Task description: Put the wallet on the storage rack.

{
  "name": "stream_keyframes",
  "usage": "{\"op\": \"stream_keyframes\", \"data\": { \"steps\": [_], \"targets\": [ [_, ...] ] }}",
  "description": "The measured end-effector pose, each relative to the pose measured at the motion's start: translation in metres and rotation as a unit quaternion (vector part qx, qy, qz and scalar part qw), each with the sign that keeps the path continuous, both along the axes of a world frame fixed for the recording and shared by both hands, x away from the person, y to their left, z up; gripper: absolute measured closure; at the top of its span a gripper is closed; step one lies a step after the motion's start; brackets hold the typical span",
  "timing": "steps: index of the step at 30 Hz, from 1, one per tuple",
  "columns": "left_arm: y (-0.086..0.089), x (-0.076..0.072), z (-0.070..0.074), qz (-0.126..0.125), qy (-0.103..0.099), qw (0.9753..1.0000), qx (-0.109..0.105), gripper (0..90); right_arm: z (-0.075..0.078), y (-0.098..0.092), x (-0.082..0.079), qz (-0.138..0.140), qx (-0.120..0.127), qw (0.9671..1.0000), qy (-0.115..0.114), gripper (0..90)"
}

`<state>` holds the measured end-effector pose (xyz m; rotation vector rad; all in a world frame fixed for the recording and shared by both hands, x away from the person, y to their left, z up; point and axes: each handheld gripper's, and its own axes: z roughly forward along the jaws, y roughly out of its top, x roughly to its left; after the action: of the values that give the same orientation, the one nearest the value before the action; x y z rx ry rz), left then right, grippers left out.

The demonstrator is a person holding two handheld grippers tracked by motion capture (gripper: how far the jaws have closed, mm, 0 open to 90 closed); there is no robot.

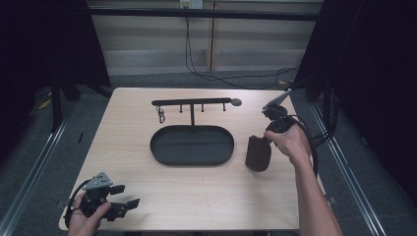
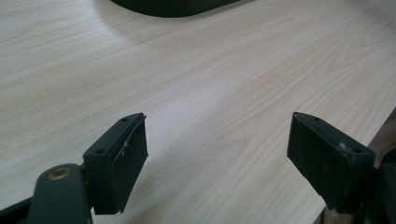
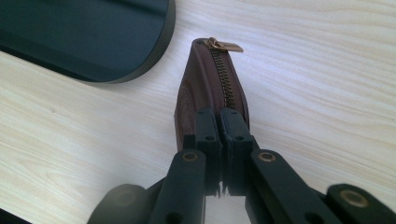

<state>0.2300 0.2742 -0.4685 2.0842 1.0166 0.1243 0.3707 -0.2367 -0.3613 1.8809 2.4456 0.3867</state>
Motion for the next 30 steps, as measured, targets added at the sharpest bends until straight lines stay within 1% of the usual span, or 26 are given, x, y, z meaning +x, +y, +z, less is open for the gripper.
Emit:
{"op": "stream_keyframes", "data": {
  "steps": [8, 10, 12, 16, 18, 22, 24, 30],
  "targets": [
    [0.000, 0.001, 0.000, 0.001, 0.002, 1.0000, 0.000, 19.8, 0.009, 0.004, 0.003, 0.000, -0.007, 0.9999, -0.008, 87.9],
    [0.001, 0.001, 0.000, 0.003, 0.005, 1.0000, -0.002, 19.3, 0.011, 0.005, 0.003, 0.000, -0.003, 0.9999, -0.010, 87.9],
    [0.000, 0.002, -0.001, 0.005, 0.005, 1.0000, -0.001, 18.8, 0.012, 0.005, 0.003, 0.001, -0.006, 0.9999, -0.012, 87.9],
    [0.000, 0.002, -0.001, 0.005, 0.003, 1.0000, 0.002, 18.8, 0.016, 0.006, 0.003, 0.002, -0.004, 0.9999, -0.016, 87.9],
    [-0.001, 0.002, -0.001, 0.005, 0.001, 1.0000, 0.002, 18.8, 0.018, 0.007, 0.003, 0.002, -0.009, 0.9998, -0.017, 88.0],
    [-0.001, 0.002, 0.000, 0.005, 0.001, 1.0000, 0.002, 18.8, 0.023, 0.007, 0.002, 0.004, -0.010, 0.9998, -0.019, 88.0],
    [0.000, 0.001, 0.000, 0.001, 0.000, 1.0000, 0.005, 18.8, 0.026, 0.007, 0.001, 0.003, -0.009, 0.9997, -0.021, 88.0],
    [0.000, 0.001, 0.000, 0.003, -0.003, 1.0000, 0.007, 18.8, 0.033, 0.008, -0.001, 0.002, -0.010, 0.9995, -0.028, 88.0]
  ]
}}
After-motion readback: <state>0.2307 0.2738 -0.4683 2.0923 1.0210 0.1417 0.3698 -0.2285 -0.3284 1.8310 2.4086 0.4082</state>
